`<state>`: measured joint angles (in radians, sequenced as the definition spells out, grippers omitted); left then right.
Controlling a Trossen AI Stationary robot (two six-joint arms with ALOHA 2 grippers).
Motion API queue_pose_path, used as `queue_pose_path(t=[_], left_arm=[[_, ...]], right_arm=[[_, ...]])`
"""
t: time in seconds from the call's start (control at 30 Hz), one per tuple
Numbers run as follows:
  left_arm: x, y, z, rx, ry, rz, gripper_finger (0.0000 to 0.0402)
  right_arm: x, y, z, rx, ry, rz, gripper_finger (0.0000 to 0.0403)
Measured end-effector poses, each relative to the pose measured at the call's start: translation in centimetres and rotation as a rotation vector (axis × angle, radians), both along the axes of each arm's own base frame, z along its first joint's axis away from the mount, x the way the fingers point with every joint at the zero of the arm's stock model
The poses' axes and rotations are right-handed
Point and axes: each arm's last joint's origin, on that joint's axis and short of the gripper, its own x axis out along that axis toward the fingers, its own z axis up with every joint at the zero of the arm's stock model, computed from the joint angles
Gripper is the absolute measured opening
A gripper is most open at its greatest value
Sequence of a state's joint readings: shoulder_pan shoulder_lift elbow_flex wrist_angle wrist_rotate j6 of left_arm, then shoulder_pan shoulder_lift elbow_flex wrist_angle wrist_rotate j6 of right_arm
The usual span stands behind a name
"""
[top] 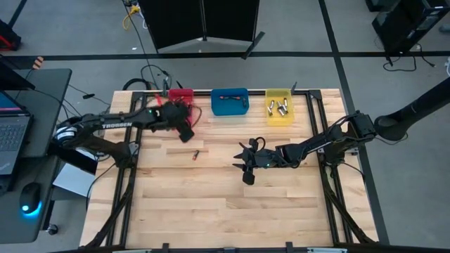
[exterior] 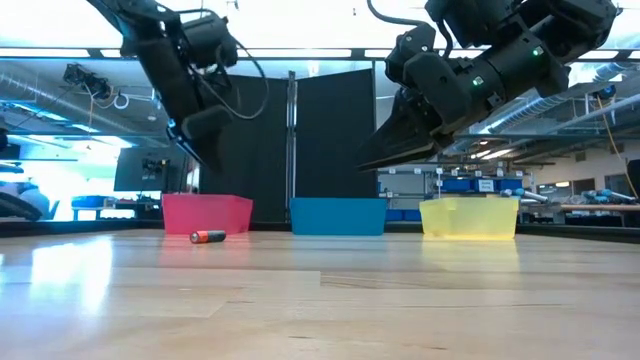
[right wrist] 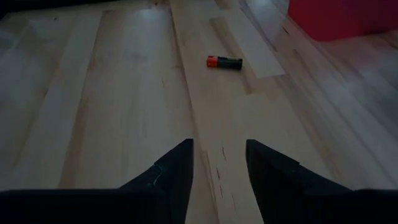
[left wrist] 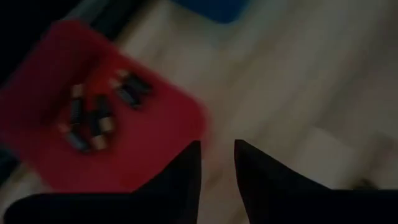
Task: Sort batteries
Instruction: Put the orange battery into the blue bin
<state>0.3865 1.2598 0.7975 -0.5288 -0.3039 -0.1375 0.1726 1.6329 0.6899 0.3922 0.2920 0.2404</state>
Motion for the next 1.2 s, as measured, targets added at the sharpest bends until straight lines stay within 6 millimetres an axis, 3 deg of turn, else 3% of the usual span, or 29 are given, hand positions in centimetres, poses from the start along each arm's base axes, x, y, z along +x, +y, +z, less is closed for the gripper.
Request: queue_pose_path(t=[0.13, 0.33, 0.67, 0.83, 0.97, 1.2], left_arm=[[1.0, -2.8, -0.1, -0.032, -0.014, -0.085, 0.0098], [1.6, -5.4, -0.2, -0.072, -0.037, -0.126, 0.0080], [0.9, -8.1, -0.8, -0.149, 0.034, -0.112, 0.0008], [0.7, -10.0, -1.0, -0.285, 0.013, -0.102, 0.0009], [0.3, -11.4, -2.4, -0.389, -0.025, -0.048, 0.0010], [0.1, -12.1, -4.6, -0.436, -0.124, -0.024, 0.0032]], right_arm=[[0.0, 0.1, 0.0, 0.000, 0.004, 0.002, 0.0125], [-0.1, 0.1, -0.2, -0.024, 0.018, 0.015, 0.0015], [-1.7, -0.2, -2.0, 0.031, 0.057, -0.029, 0.0008], [-1.9, -0.2, -2.1, 0.055, 0.043, -0.044, 0.0014], [-1.9, -0.2, -2.1, 0.052, 0.041, -0.042, 0.0009], [-1.8, -0.3, -2.1, 0.040, 0.039, -0.052, 0.0014]])
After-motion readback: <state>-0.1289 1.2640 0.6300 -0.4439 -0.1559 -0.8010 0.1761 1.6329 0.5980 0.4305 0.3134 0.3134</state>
